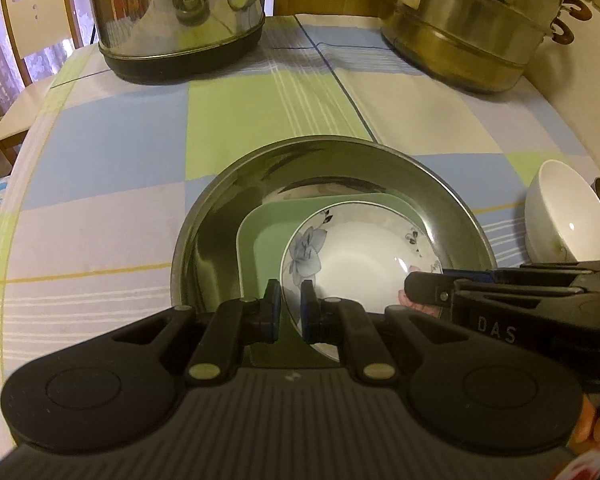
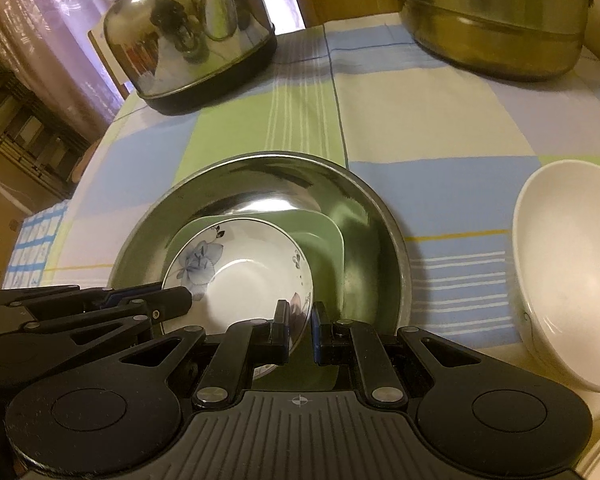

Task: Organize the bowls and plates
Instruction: 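Lower the saucer onto the green plate and open the left gripper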

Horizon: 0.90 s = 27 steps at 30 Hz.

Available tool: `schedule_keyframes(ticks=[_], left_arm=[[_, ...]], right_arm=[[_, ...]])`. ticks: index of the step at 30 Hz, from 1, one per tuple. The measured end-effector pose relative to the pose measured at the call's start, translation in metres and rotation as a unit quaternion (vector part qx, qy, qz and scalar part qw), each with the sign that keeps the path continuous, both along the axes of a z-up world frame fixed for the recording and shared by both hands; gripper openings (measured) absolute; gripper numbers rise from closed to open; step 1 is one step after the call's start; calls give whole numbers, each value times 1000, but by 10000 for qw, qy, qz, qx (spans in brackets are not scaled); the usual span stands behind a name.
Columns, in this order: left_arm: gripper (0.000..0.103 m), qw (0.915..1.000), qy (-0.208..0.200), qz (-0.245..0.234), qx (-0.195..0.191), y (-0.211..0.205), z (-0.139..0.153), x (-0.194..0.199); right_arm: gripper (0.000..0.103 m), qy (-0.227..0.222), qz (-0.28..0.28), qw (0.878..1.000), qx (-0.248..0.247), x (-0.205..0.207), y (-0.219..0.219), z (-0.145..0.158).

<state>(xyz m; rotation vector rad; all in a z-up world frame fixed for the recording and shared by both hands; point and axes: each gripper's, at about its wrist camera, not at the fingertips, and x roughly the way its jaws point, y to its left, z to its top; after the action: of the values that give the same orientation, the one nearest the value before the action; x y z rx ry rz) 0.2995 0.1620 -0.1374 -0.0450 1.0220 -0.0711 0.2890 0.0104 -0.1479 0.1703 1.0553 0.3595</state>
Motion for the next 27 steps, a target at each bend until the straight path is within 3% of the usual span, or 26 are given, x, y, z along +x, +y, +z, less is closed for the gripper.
schedule_keyframes(ticks=[6, 8, 11, 27], left_arm=[[19, 10000, -24, 7, 63, -1, 2, -1], [20, 10000, -48, 37, 35, 0, 5, -2], [27, 9999, -124, 83, -37, 1, 16, -7], [57, 9982, -554, 228, 103, -16, 83, -90]], right_arm=[[16, 67, -56, 9996, 272, 4, -5, -1], [33, -53, -60, 9995, 292, 2, -7, 4], [44, -237, -99, 9989, 389, -2, -12, 16], [61, -709, -53, 9940, 830, -73, -68, 79]])
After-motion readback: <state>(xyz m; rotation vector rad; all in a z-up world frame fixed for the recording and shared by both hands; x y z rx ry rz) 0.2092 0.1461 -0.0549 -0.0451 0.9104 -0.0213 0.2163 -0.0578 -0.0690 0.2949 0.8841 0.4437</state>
